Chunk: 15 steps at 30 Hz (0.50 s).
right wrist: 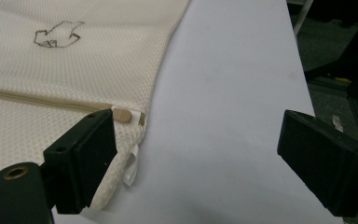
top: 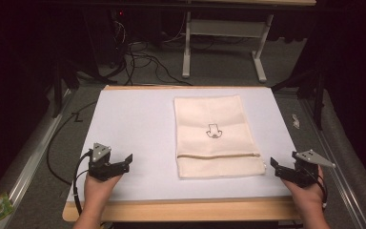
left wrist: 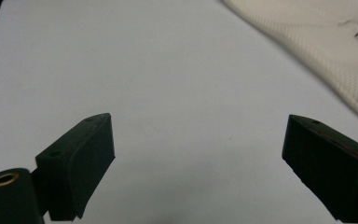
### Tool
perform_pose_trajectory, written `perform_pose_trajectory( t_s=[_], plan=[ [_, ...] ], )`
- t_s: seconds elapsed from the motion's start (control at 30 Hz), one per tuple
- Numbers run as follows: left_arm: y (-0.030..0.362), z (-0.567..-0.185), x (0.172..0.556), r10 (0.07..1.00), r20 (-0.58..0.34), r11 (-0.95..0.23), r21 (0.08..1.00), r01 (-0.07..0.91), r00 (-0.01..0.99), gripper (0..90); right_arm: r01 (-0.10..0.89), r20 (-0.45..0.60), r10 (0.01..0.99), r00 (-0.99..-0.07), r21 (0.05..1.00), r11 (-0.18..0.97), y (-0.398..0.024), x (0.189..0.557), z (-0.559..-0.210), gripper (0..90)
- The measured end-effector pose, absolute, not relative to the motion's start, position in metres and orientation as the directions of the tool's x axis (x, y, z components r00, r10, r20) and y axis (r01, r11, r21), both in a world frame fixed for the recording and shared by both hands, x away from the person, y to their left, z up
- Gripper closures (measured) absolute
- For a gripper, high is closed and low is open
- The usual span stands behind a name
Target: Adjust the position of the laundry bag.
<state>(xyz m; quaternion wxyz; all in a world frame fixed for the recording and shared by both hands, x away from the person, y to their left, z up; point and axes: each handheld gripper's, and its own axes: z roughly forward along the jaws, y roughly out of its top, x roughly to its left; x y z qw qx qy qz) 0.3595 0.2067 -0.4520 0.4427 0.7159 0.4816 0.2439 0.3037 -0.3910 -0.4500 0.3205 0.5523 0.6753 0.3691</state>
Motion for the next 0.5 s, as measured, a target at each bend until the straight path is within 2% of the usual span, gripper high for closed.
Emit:
perform_pose_trajectory(
  t_s=[0.23,0.4,0.5],
  plan=[
    [0.202,-0.45,0.36,0.898,-0.082,-0.148,0.869,0.472,0.432,11.8,0.481,-0.009,0.981,-0.194,0.87,0.103,-0.386,0.304,-0.449,11.9],
    [0.197,-0.449,0.356,0.89,-0.059,-0.175,0.871,0.46,0.451,14.8,0.468,0.012,0.979,-0.201,0.879,0.086,-0.385,0.301,-0.446,19.7],
    [0.194,-0.447,0.355,0.867,-0.1,-0.164,0.867,0.47,0.488,18.3,0.467,0.015,0.975,-0.221,0.879,0.092,-0.384,0.301,-0.447,24.8]
  ],
)
